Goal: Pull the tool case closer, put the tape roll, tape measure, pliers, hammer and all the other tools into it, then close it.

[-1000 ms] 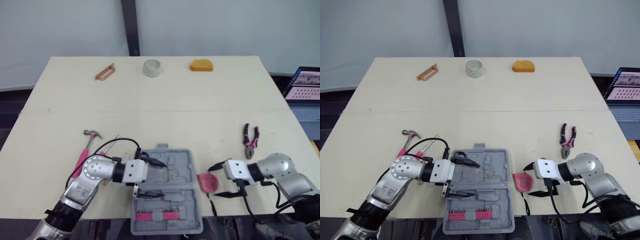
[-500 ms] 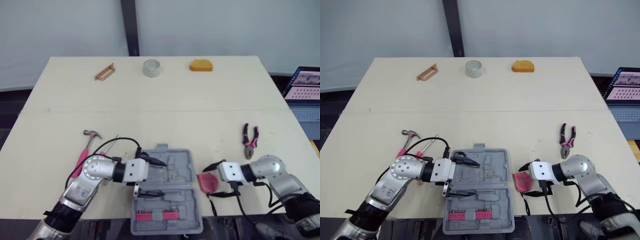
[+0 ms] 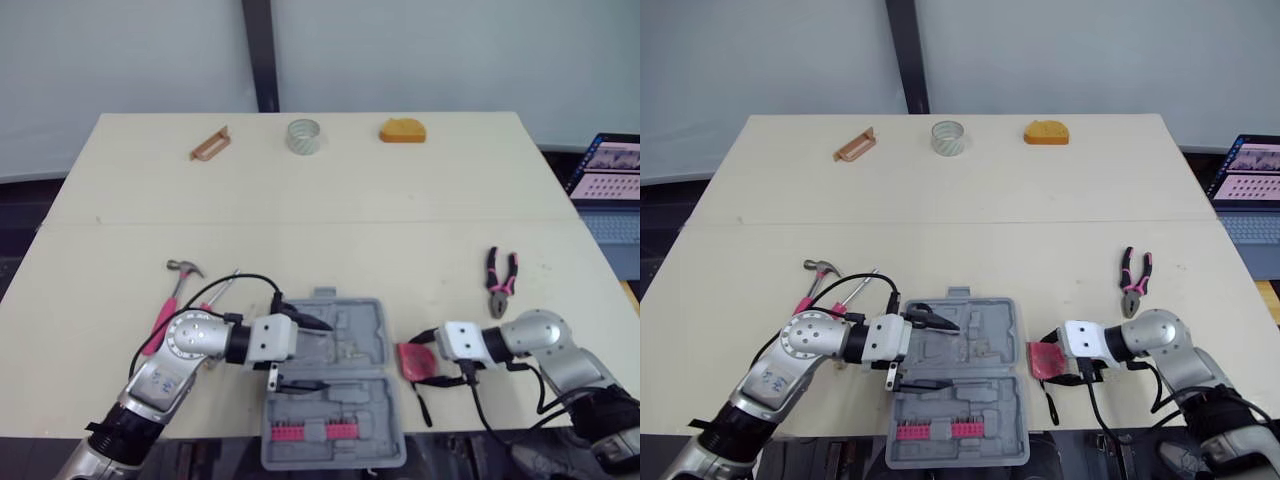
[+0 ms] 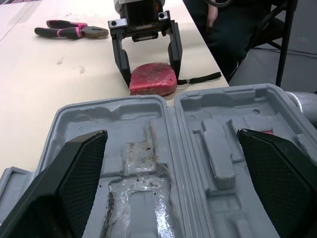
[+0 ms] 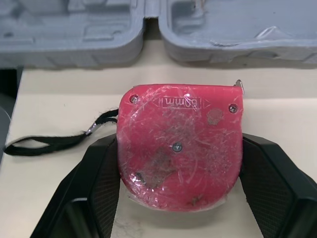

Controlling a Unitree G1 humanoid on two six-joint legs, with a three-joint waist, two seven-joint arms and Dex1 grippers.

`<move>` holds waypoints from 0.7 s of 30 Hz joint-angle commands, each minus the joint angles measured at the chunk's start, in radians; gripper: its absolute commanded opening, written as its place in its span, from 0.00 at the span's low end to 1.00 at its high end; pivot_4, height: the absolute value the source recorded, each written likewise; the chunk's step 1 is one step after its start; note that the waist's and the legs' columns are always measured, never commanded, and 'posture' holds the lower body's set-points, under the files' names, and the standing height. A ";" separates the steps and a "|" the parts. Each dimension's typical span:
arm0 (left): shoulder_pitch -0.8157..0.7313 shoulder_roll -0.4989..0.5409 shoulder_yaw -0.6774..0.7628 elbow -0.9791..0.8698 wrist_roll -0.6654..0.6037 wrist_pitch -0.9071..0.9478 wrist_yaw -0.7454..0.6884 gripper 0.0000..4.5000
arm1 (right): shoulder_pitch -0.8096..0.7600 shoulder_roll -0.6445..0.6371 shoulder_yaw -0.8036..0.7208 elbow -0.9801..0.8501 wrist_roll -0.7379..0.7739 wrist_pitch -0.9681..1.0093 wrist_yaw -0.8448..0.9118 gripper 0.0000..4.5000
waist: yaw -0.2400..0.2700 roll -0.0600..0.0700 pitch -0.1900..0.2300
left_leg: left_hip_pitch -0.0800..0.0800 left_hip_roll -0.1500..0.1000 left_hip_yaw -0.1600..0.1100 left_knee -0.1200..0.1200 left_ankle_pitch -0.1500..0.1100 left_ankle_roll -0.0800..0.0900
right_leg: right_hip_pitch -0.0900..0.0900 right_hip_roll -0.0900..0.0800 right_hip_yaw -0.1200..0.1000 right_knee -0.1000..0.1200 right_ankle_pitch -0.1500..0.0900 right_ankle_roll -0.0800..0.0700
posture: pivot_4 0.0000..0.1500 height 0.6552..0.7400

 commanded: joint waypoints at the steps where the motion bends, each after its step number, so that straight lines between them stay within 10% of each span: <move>1: 0.003 0.005 0.034 -0.034 -0.009 0.005 0.024 1.00 | -0.006 -0.043 -0.064 -0.170 0.093 0.197 0.006 0.65 | 0.000 0.000 0.000 | 0.000 0.000 0.000 0.000 0.000 0.000 | 0.000 0.000 0.000 0.000 0.000 0.000 | 1.00 1.00; 21: 0.016 0.031 0.109 0.036 0.009 -0.019 0.061 1.00 | -0.454 -0.002 0.326 -0.602 -0.124 0.990 -0.132 0.65 | -0.004 0.000 0.000 | -0.001 0.000 -0.001 0.000 0.000 0.000 | -0.002 0.000 0.000 0.001 0.000 0.000 | 1.00 1.00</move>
